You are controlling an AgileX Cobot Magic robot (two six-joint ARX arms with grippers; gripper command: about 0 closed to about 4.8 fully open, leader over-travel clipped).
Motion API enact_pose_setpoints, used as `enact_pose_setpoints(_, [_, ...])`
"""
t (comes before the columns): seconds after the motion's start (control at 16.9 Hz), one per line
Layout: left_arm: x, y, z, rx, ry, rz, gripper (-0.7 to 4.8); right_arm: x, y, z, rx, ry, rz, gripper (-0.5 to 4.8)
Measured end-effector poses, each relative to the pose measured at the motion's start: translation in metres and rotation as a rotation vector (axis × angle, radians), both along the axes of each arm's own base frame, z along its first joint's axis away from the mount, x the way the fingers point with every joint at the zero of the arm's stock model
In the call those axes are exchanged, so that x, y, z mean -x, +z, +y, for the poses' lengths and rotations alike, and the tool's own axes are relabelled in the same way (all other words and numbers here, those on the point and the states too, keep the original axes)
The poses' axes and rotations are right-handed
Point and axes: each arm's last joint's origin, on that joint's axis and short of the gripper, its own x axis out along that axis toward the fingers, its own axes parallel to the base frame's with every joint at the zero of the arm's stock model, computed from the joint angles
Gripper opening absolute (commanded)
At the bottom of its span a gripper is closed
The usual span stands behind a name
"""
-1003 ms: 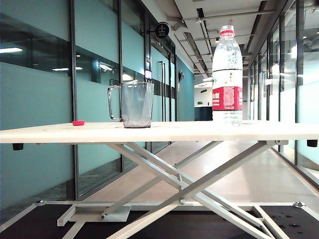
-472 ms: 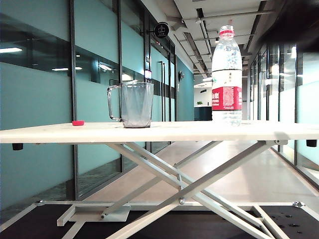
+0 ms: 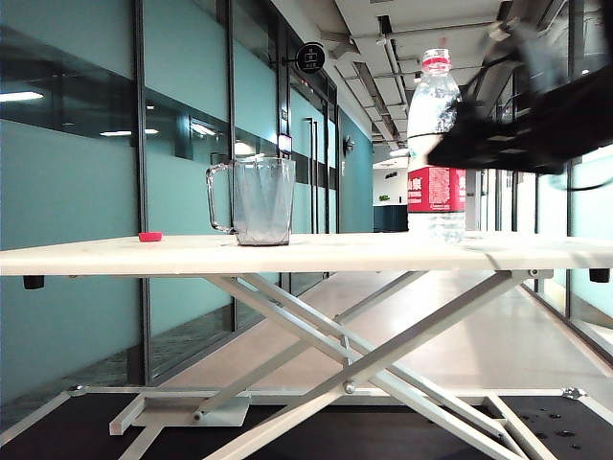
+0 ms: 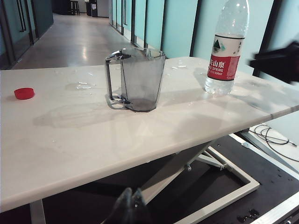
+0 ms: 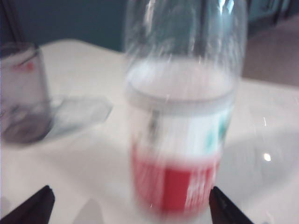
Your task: Pick up the mineral water bottle on the table and pour water into the mug until it's half full.
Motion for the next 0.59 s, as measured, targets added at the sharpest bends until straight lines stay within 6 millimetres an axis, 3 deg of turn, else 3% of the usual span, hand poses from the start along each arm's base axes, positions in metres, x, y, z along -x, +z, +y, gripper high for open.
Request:
enact_pose_setpoints(0.35, [0.000,-0.001,0.001,-0.024,0.028,-0.004,-0.05,-0.049,-0.020,-0.006,0.004,-0.021,0.041,4.79])
enact_pose_setpoints(0.59, [0.000,-0.006,0.001,-0.058,0.033,0.027,-0.05,-0.072,-0.018,-0.002,-0.004,0.015,0.016,4.79])
